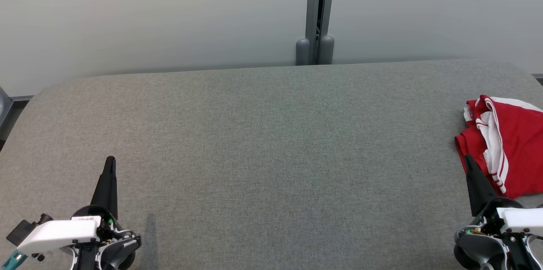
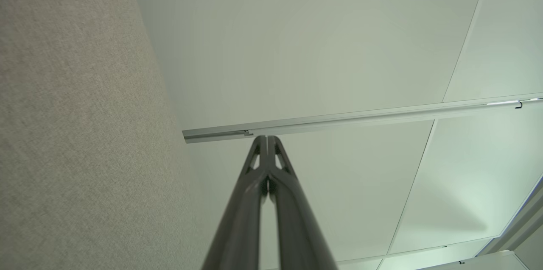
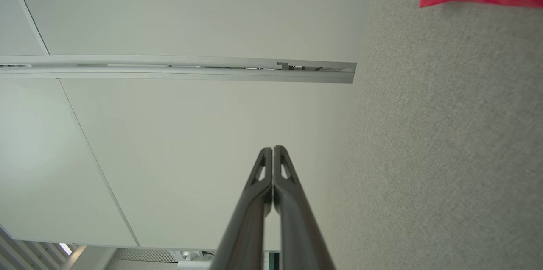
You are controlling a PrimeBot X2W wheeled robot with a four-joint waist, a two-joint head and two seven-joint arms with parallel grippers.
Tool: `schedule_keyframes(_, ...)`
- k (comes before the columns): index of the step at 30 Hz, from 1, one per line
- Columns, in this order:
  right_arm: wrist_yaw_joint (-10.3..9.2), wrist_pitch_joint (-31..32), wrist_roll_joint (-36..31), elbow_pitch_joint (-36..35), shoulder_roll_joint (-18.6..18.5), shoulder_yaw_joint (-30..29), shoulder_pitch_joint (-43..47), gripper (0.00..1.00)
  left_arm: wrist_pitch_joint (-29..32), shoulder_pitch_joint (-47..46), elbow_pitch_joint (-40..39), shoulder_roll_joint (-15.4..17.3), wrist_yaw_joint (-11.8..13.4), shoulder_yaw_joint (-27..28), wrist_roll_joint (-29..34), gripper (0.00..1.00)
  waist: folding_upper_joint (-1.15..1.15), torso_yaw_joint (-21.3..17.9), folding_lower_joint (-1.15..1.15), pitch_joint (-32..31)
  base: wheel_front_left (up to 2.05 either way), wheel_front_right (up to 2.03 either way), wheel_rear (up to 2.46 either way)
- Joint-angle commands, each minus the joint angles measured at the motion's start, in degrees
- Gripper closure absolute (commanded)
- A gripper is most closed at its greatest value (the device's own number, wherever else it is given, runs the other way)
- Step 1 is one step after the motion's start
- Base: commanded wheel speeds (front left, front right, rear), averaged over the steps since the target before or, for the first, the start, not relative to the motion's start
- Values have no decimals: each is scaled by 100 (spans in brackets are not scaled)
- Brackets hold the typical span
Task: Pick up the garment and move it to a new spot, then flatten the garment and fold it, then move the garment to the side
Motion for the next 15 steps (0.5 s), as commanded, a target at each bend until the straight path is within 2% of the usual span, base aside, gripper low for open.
schedule_keyframes(1, 1, 20, 14, -20, -55, -3, 52, 100, 20, -74, -18, 31, -20, 22, -8, 100, -1, 0, 0, 0, 0, 0, 0)
schedule_keyframes(15, 0, 19, 14, -20, -55, -4, 53, 100, 20, -74, -19, 31, -20, 22, -8, 100, -1, 0, 0, 0, 0, 0, 0)
